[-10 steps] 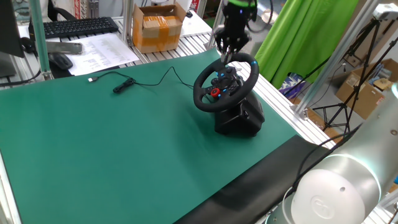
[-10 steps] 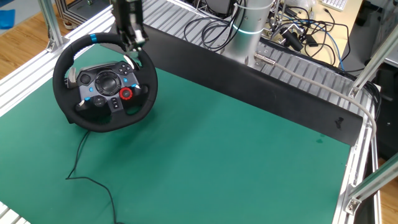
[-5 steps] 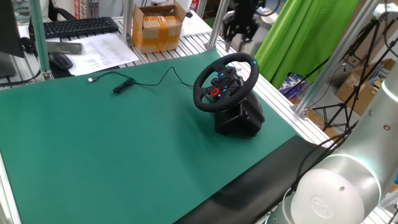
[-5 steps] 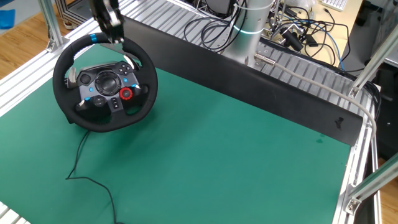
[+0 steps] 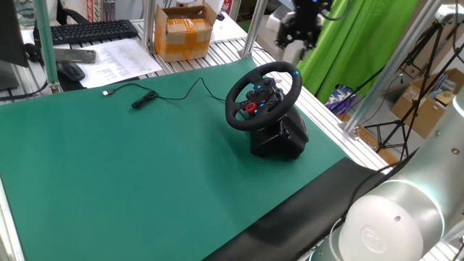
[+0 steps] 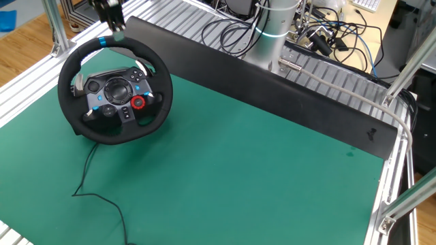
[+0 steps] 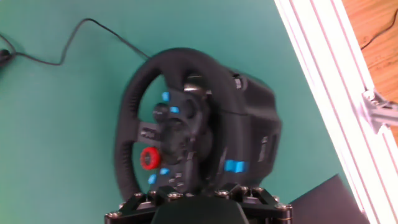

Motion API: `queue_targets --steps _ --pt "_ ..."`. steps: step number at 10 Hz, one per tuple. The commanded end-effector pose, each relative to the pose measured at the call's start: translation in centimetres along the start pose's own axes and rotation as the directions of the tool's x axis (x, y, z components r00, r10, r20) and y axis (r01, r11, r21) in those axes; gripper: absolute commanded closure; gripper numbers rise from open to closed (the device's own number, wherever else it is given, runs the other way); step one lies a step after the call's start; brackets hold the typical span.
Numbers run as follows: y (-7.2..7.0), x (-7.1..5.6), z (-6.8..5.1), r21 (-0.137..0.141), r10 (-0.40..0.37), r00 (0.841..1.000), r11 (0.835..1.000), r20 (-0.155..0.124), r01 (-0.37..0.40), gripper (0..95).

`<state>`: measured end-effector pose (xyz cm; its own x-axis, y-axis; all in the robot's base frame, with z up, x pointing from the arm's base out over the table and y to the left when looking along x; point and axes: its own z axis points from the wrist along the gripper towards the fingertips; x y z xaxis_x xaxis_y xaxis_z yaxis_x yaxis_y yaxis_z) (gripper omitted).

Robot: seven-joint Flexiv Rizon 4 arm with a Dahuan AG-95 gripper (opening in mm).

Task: Rotate the steering wheel 90 degrees clockwise

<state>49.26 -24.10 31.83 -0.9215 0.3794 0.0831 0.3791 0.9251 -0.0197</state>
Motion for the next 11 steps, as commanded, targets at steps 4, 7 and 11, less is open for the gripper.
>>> queue_targets --steps 4,7,11 --pt "-1.8 1.2 2.5 -0.038 0.004 0.998 0.999 0.062 -0.002 38.0" --pt "-2.2 1.3 3.6 -0.046 -0.003 0.998 0.999 0.068 0.006 38.0" --pt "-2.7 0.7 4.7 -0.058 0.002 0.996 0.998 0.092 0.003 38.0"
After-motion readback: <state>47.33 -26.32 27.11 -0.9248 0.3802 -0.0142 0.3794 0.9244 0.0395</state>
